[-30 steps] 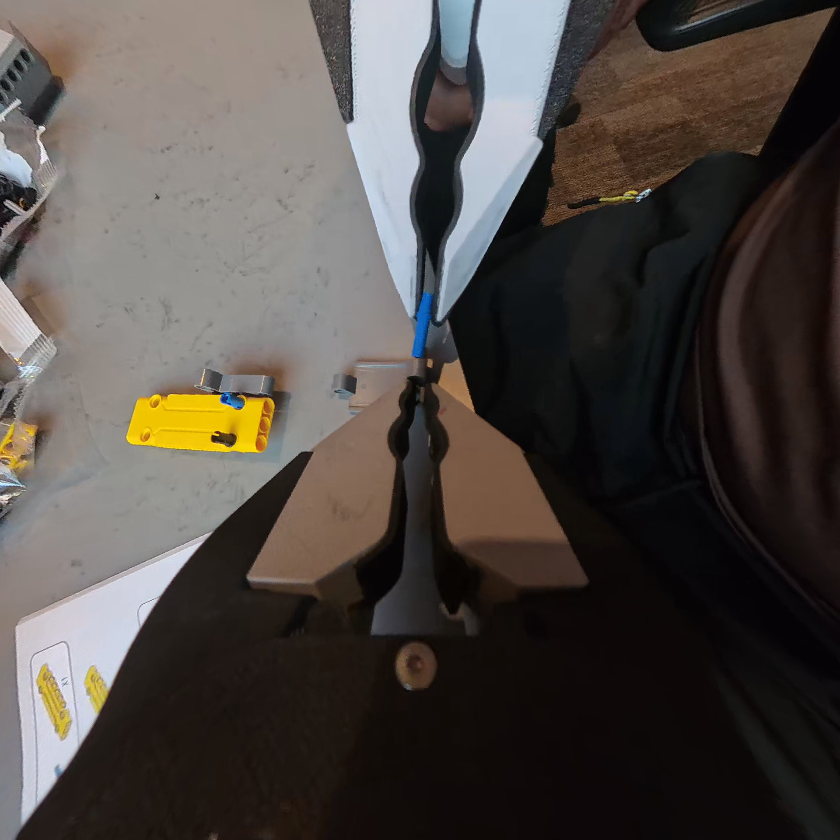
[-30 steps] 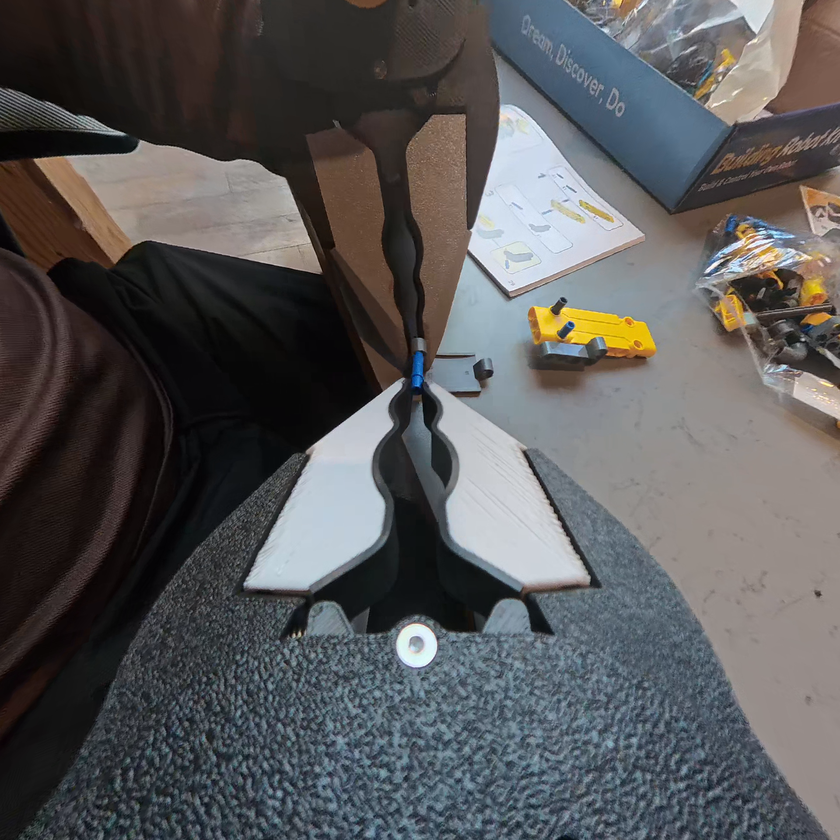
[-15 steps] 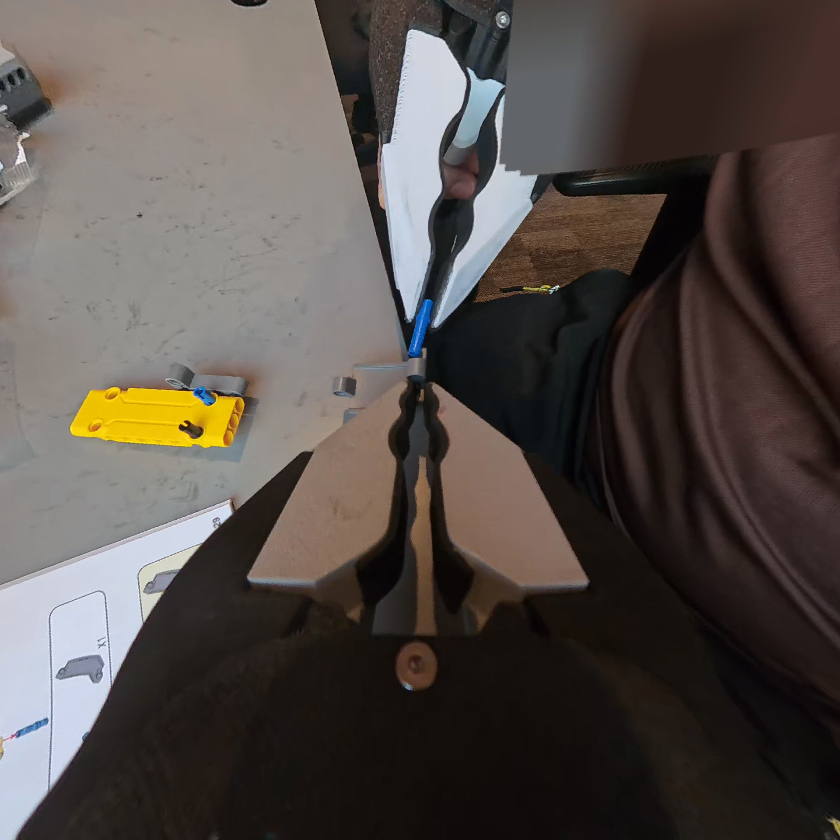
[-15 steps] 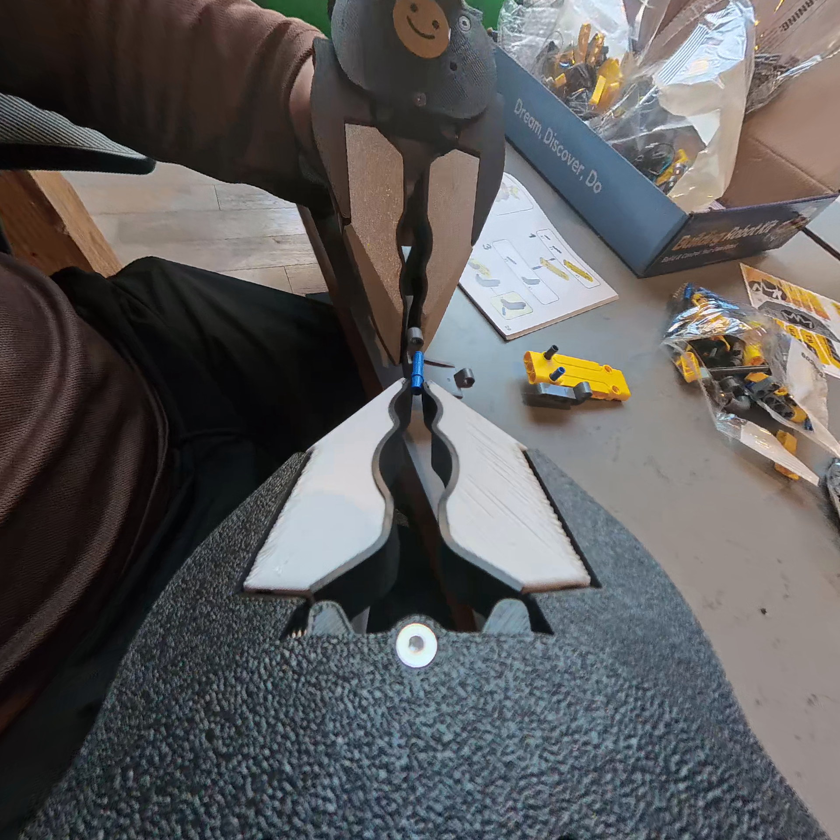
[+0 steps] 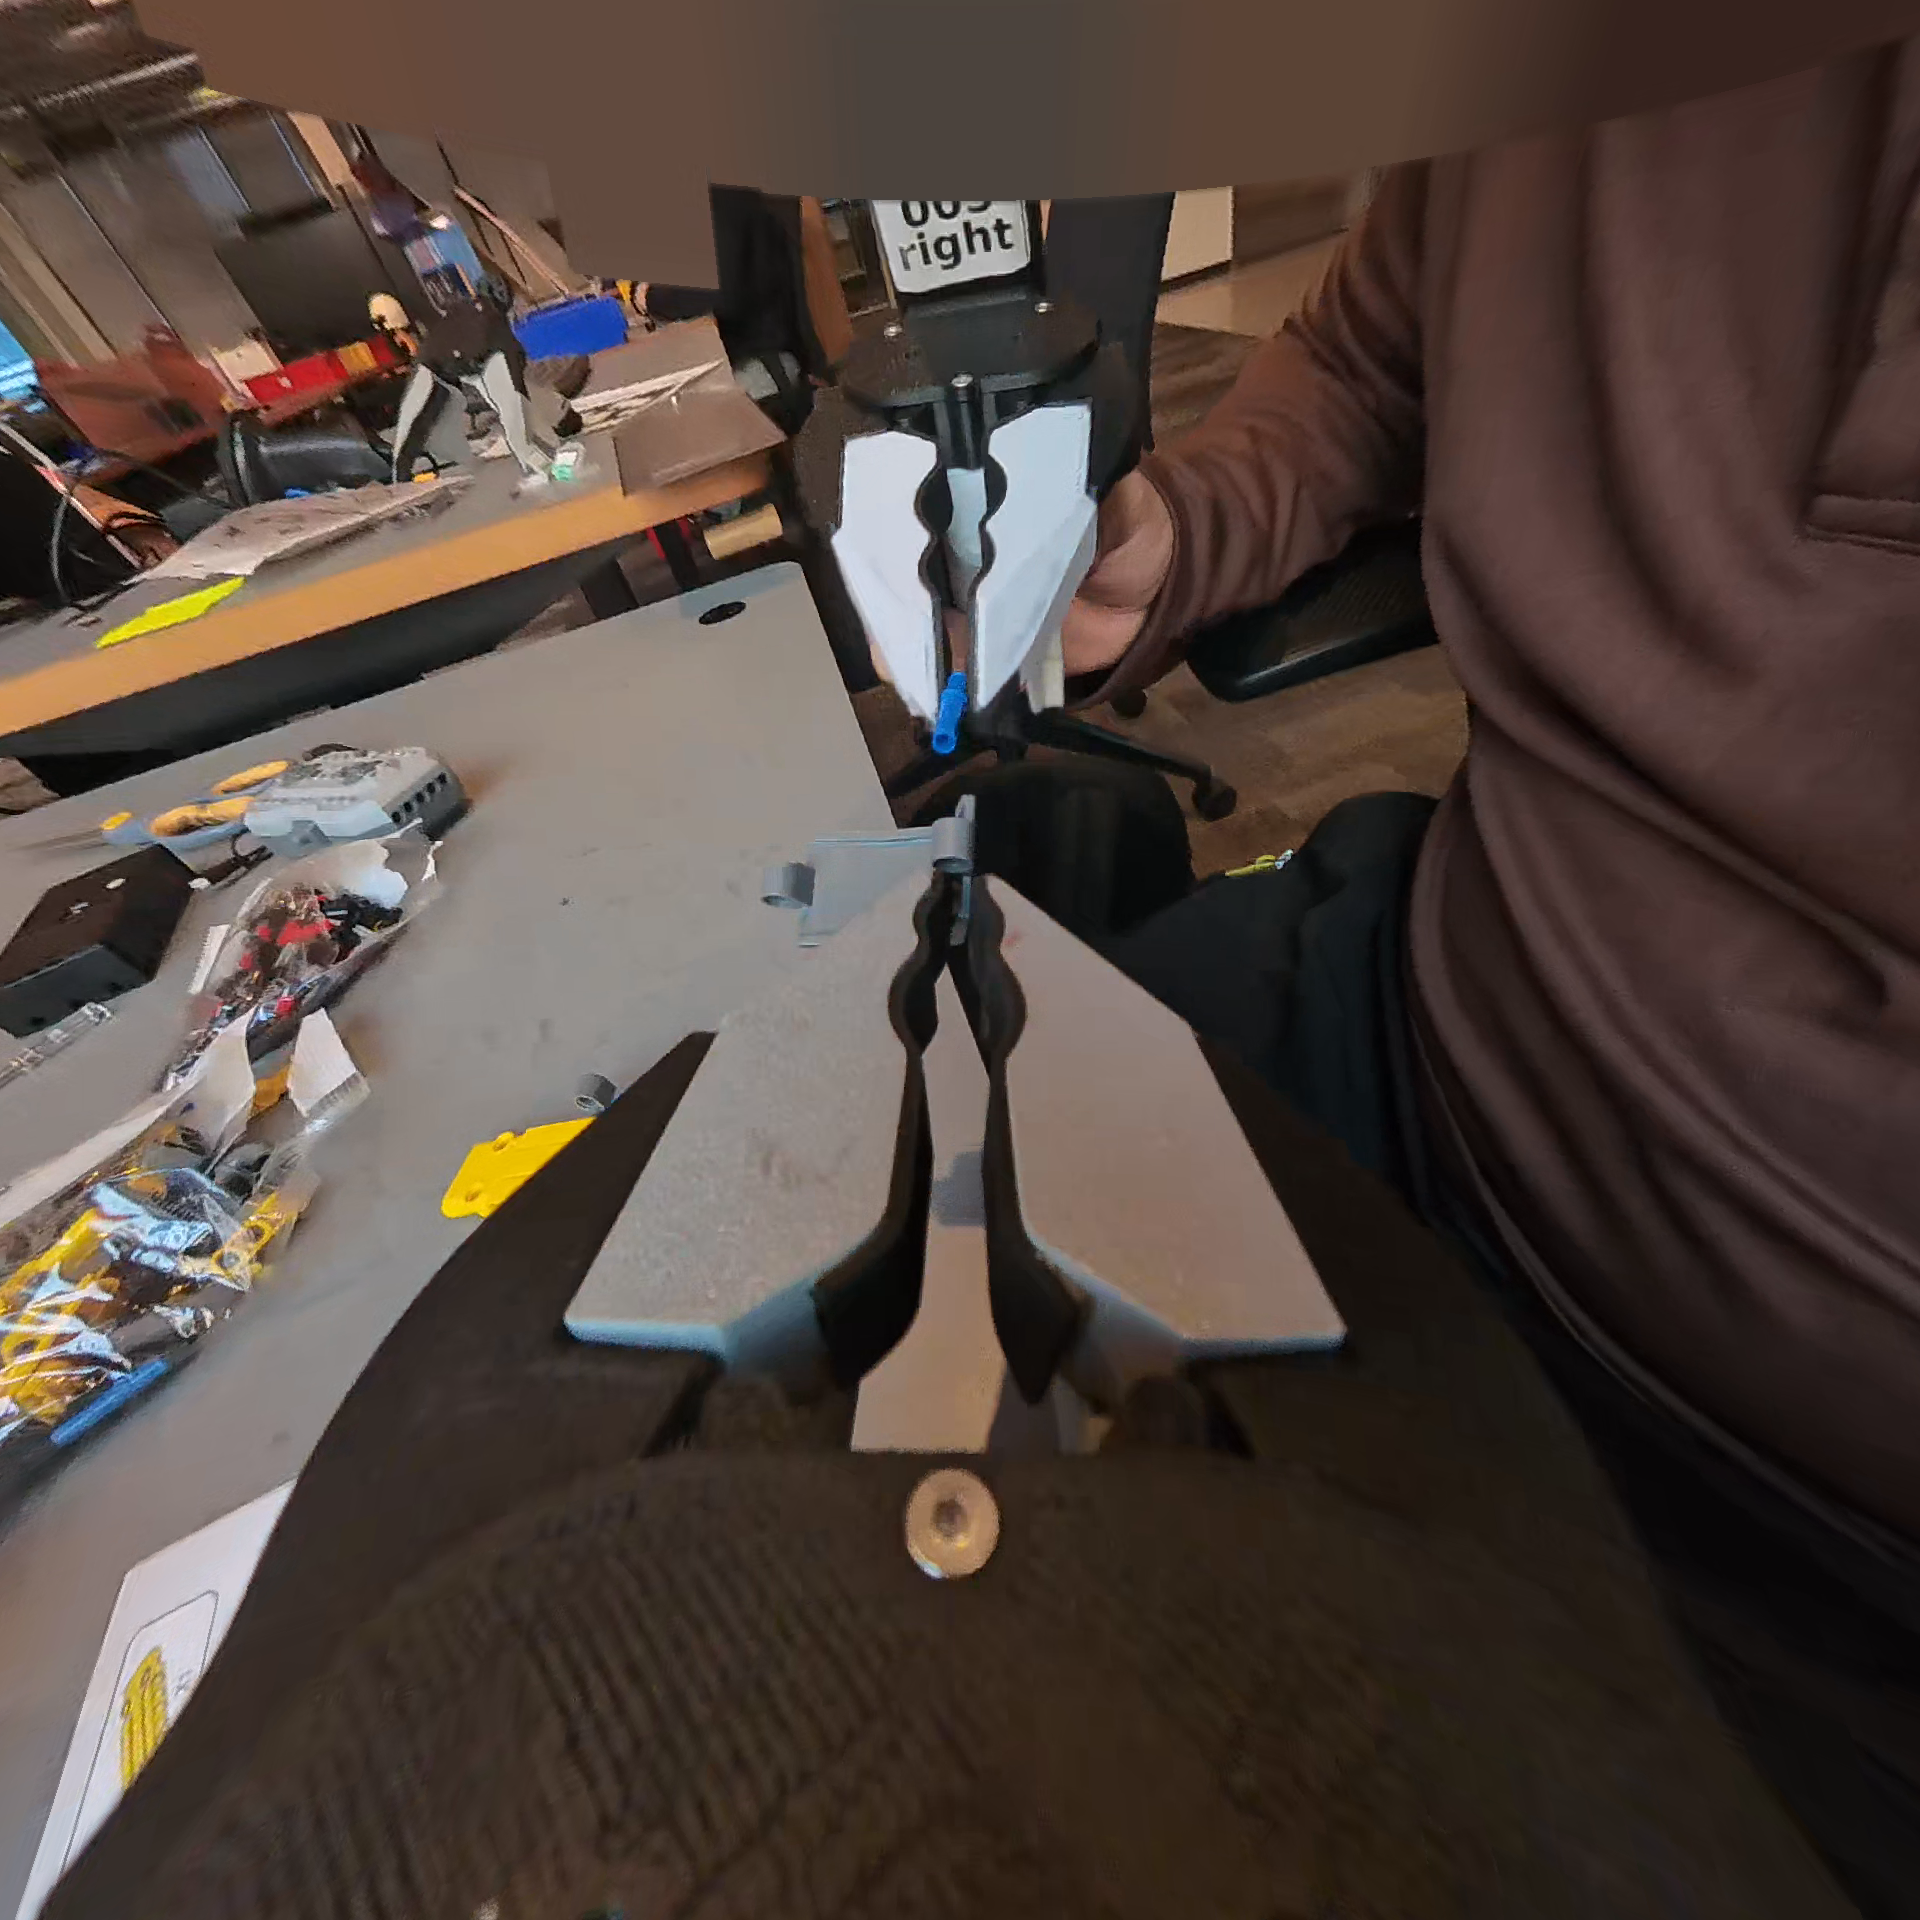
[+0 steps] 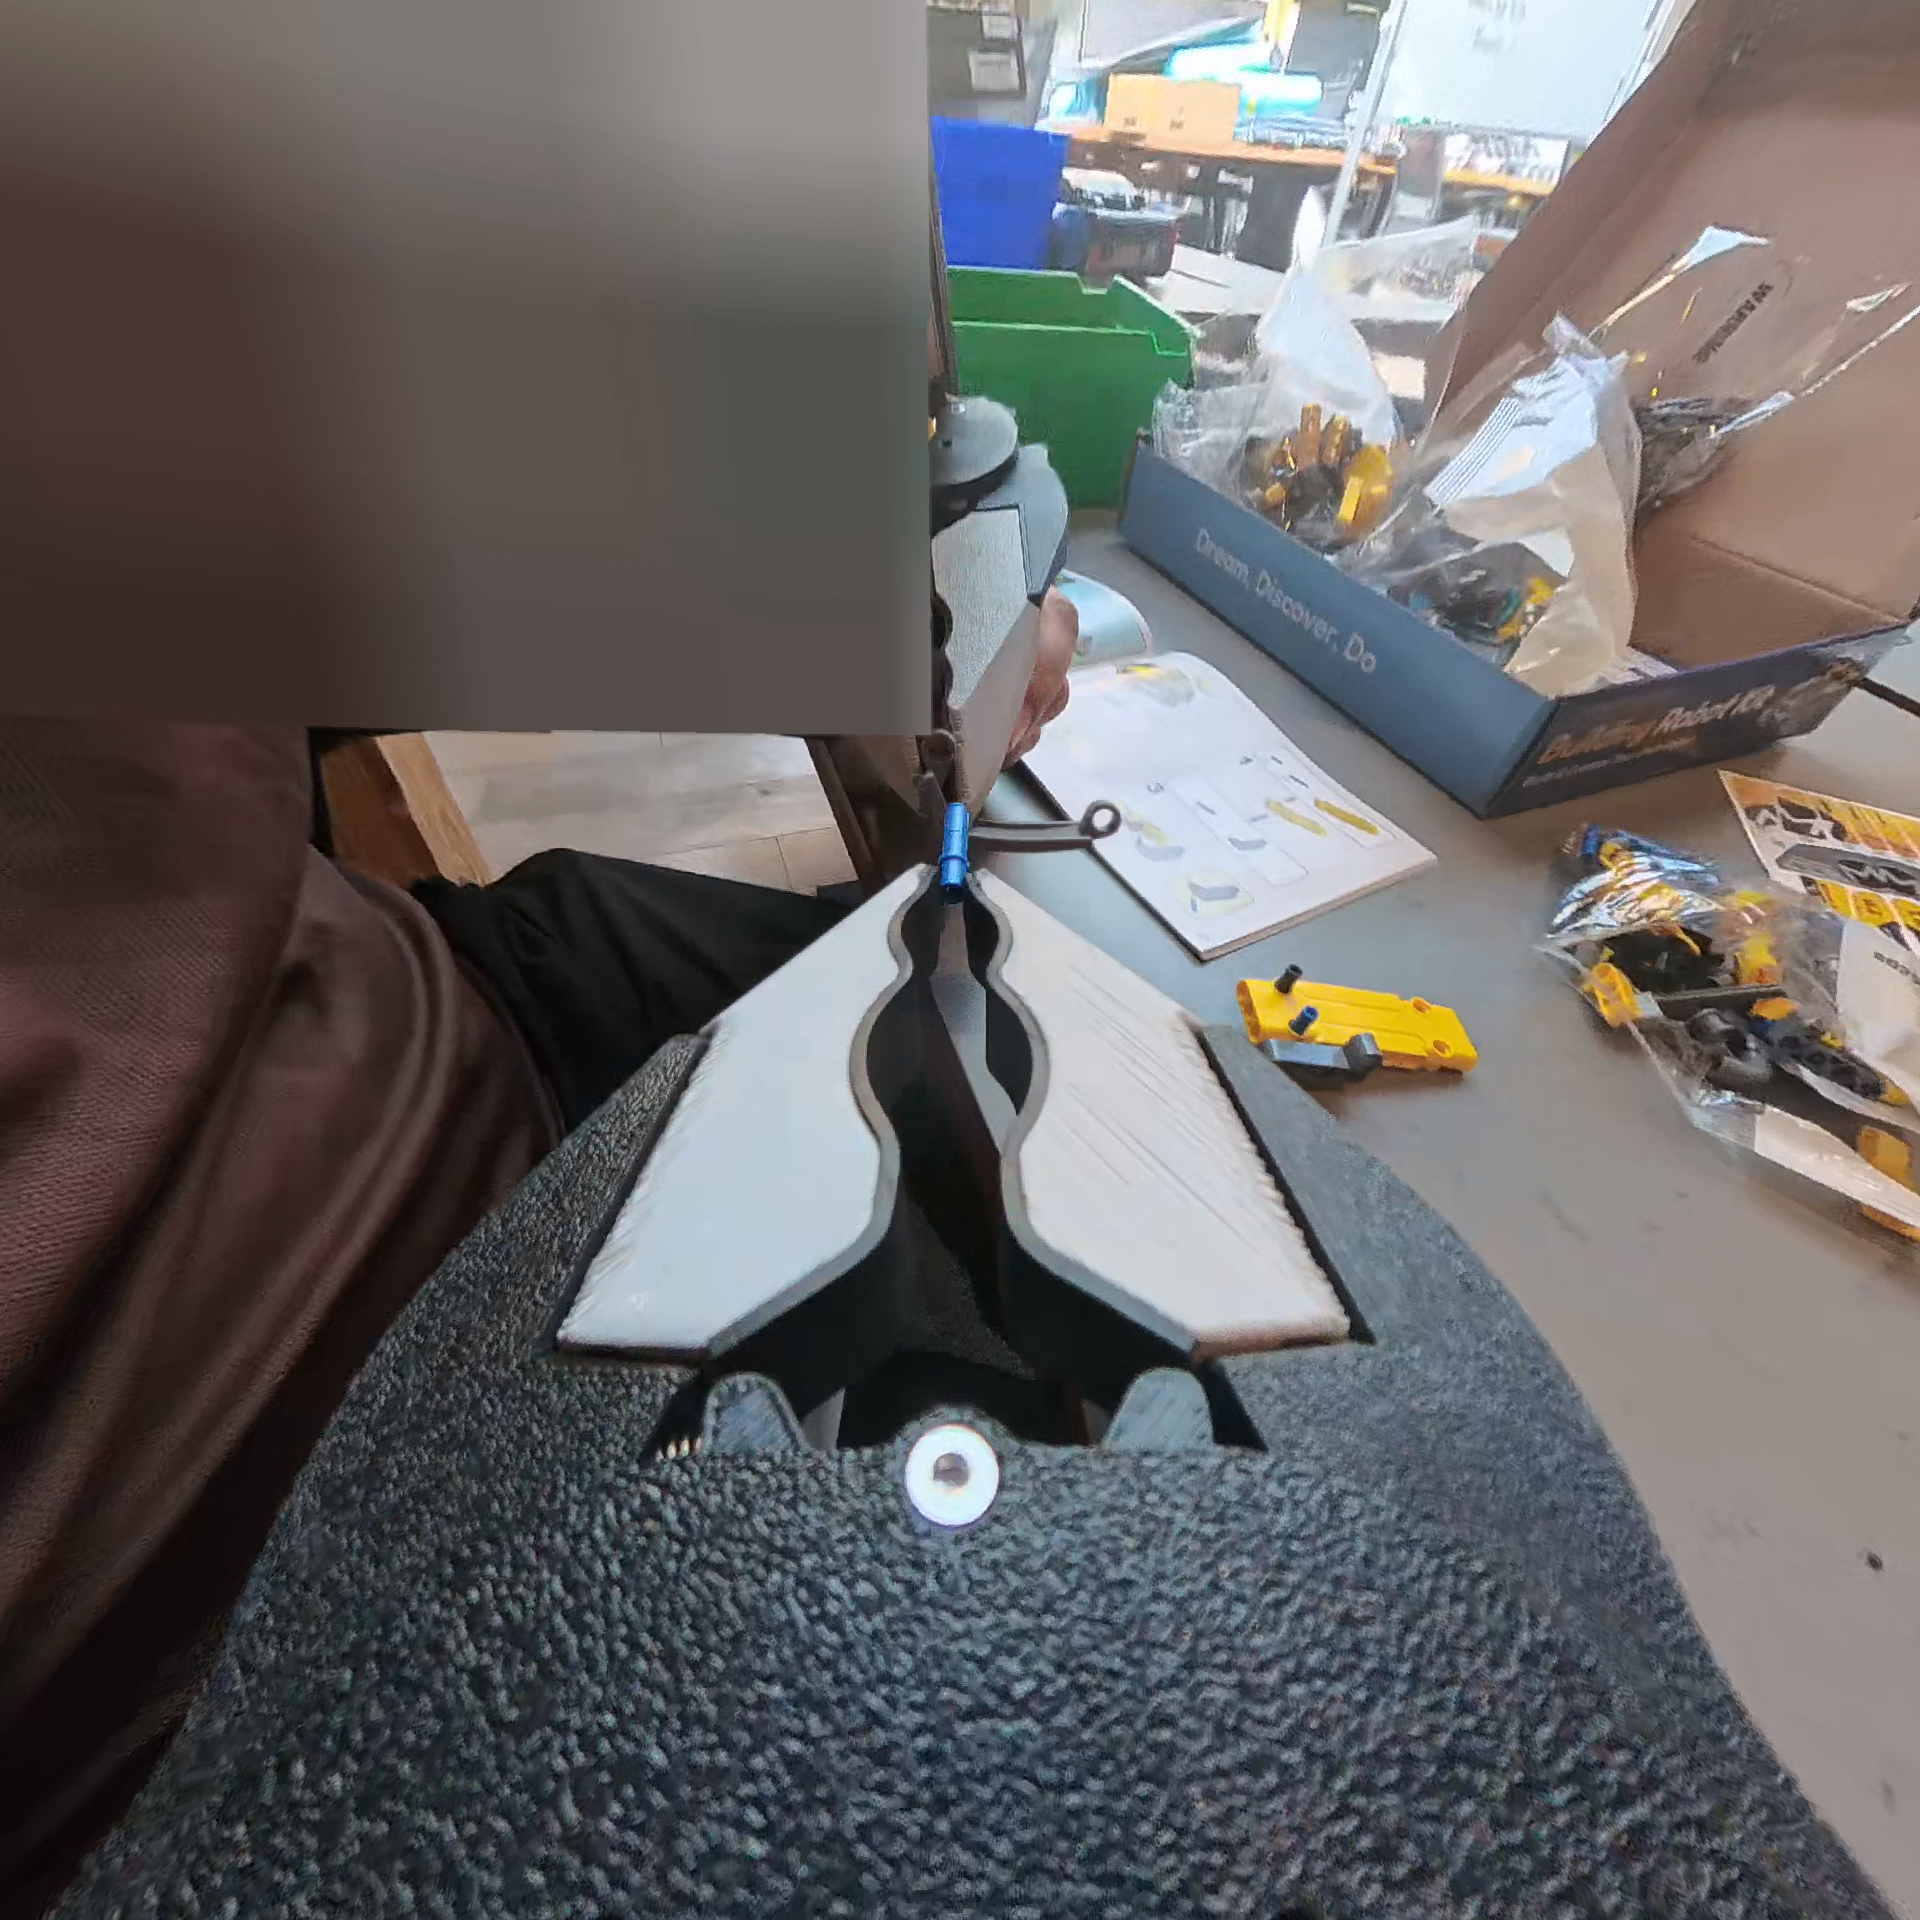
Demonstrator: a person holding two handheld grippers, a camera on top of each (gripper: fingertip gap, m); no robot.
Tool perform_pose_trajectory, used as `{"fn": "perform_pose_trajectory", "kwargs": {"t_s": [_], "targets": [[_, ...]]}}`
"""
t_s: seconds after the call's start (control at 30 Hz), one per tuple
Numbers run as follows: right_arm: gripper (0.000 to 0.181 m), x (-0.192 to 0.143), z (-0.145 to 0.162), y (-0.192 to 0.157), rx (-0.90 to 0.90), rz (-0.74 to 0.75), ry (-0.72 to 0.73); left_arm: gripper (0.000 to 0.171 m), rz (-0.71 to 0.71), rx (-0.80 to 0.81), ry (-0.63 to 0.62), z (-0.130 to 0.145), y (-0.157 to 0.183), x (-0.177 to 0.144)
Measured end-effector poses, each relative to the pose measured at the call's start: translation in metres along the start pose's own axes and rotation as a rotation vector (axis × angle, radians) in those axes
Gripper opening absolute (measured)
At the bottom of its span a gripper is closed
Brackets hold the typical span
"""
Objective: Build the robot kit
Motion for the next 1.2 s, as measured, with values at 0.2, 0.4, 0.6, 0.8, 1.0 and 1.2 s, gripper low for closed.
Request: {"fn": "perform_pose_trajectory", "kwargs": {"t_s": [0.2, 0.4, 0.6, 0.8, 1.0, 1.2], "targets": [[0.004, 0.007, 0.006, -0.005, -0.097, 0.056, -0.085, 0.0, 0.045, -0.017, -0.13, 0.006, 0.003, 0.014], [0.004, 0.017, 0.025, -0.005, -0.152, 0.061, -0.177, 0.0, 0.059, -0.027, -0.253, 0.013, 0.006, 0.026], [0.004, 0.018, 0.026, -0.003, -0.167, 0.061, -0.178, 0.0, 0.055, -0.04, -0.292, 0.016, 0.006, 0.026], [0.004, 0.017, 0.024, -0.006, -0.195, 0.051, -0.181, 0.0, 0.052, -0.068, -0.302, 0.017, 0.004, 0.025], [0.004, 0.019, 0.026, -0.006, -0.21, 0.072, -0.21, 0.0, 0.049, -0.079, -0.317, 0.019, 0.003, 0.026], [0.004, 0.021, 0.029, -0.005, -0.197, 0.074, -0.223, 0.0, 0.042, -0.064, -0.357, 0.022, 0.004, 0.028]]}}
Point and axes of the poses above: each gripper's, where its closed fingertips meet, x out along the fingers, z out of its underside, y = z × x across the jaws, the point moved 7 cm from there along -x, back along the fingers, and after that the axes turned 4 degrees about -y, right-handed, at the moved point
